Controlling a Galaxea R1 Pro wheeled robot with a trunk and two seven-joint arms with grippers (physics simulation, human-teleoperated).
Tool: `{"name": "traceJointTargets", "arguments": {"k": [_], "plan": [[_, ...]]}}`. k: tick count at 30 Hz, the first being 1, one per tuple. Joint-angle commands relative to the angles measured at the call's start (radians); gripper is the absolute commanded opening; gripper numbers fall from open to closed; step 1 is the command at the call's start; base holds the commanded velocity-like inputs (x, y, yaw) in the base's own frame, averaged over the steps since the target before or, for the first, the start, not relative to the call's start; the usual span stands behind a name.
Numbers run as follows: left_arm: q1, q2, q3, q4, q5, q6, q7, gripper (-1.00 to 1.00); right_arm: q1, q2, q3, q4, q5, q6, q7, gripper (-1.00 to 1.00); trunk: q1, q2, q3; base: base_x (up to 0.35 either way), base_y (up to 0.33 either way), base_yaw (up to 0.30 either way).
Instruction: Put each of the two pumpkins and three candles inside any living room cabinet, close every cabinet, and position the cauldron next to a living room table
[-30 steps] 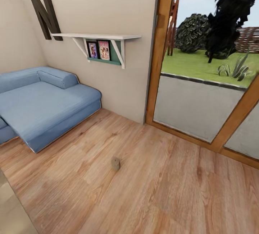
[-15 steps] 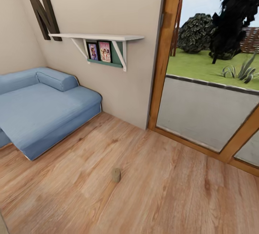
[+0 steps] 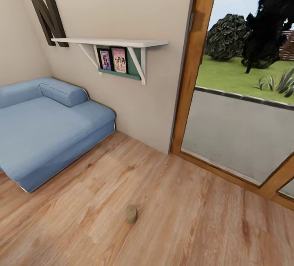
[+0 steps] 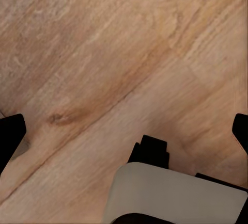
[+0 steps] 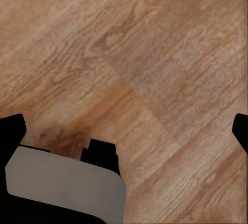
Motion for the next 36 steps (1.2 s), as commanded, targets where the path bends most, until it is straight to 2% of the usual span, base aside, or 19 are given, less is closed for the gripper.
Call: {"name": "traceJointTargets", "arguments": {"k": [1,10,36], "plan": [[0.0,0.0,0.0,0.0,0.0,0.0,0.0,1.0,0.0,0.0,0.0,0.0,0.0,0.0,0.0,1.0,0.0,0.0,-0.001,0.335,0.0,0.175],[0.0,0.0,0.0,0.0,0.0,0.0,0.0,1.0,0.0,-0.001,0.0,-0.001,-0.002,-0.001,0.0,1.0,0.0,0.0,-0.01,0.335,0.0,0.191],[0.0,0.0,0.0,0.0,0.0,0.0,0.0,1.0,0.0,-0.006,0.0,-0.001,0.003,0.0,-0.002,1.0,0.0,0.0,-0.011,0.335,0.0,0.005]]}}
